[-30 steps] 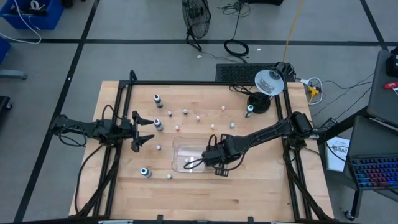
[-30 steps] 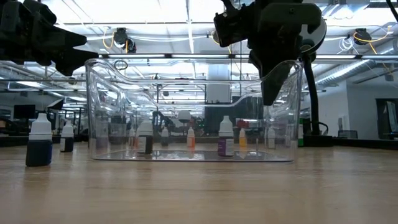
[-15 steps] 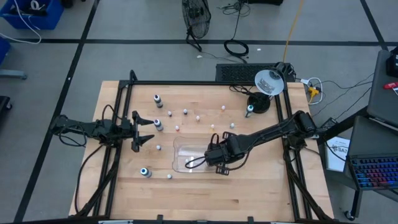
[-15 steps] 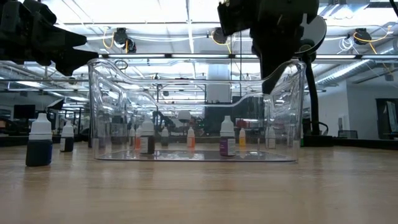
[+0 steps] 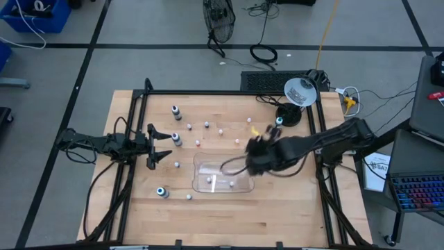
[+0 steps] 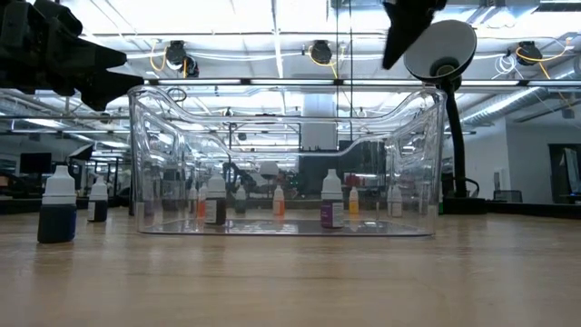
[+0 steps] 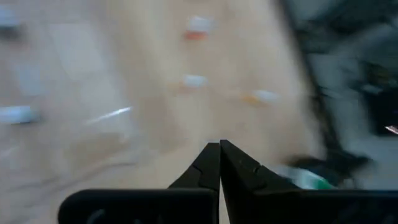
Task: Pick & Place food coloring
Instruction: Put the big green food coloring bottle into the bin
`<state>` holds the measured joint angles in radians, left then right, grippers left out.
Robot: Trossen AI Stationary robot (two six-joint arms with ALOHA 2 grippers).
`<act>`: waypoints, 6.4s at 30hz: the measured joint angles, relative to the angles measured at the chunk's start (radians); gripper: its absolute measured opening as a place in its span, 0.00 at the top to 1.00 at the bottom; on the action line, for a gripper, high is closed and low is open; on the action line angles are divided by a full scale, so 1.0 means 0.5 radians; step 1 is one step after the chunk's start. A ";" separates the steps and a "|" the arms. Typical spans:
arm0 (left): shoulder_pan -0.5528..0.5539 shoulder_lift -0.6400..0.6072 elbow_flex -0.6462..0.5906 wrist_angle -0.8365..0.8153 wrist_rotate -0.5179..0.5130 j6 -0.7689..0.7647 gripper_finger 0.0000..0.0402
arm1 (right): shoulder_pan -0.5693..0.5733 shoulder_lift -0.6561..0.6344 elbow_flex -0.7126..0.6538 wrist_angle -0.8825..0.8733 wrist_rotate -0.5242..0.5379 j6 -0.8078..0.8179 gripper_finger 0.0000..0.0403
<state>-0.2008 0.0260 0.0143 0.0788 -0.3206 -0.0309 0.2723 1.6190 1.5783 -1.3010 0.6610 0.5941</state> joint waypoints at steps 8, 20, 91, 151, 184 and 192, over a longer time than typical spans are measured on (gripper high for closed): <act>0.000 0.000 0.000 0.000 0.000 0.000 0.23 | -0.515 -0.396 -0.374 0.063 -0.261 0.046 0.78; 0.000 0.000 0.000 0.000 0.000 0.000 0.23 | -1.184 -0.470 -0.639 0.256 -0.456 -0.136 0.46; 0.001 0.000 0.000 0.000 0.000 0.000 0.23 | -1.279 -0.467 -1.437 1.296 -0.537 -0.337 0.71; 0.000 0.000 0.000 0.000 0.000 0.000 0.23 | -1.597 0.116 -0.341 0.744 -0.859 -0.535 0.48; 0.001 0.000 0.000 0.000 0.000 0.000 0.23 | -1.466 0.120 -0.185 0.554 -0.701 -0.500 0.48; 0.000 0.000 0.000 0.000 0.000 0.000 0.23 | -1.483 0.119 -0.269 0.569 -0.704 -0.494 0.48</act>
<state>-0.2007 0.0257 0.0143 0.0788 -0.3205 -0.0307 -0.4692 1.6783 1.4441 -1.0163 0.3088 0.3473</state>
